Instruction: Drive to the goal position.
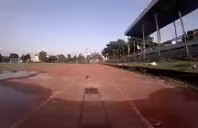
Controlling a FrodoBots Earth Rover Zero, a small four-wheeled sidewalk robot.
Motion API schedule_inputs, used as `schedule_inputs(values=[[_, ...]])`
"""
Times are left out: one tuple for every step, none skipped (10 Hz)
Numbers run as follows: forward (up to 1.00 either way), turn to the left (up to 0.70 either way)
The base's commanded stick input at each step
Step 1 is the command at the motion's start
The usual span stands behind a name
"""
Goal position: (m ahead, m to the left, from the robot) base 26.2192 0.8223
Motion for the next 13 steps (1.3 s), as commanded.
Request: schedule_inputs(values=[[0.70,0.00],[0.70,0.00],[0.70,0.00],[0.70,0.00],[0.70,0.00],[0.70,0.00],[0.70,0.00],[0.70,0.00],[0.70,0.00],[0.70,0.00],[0.70,0.00],[0.70,0.00],[0.70,0.00]])
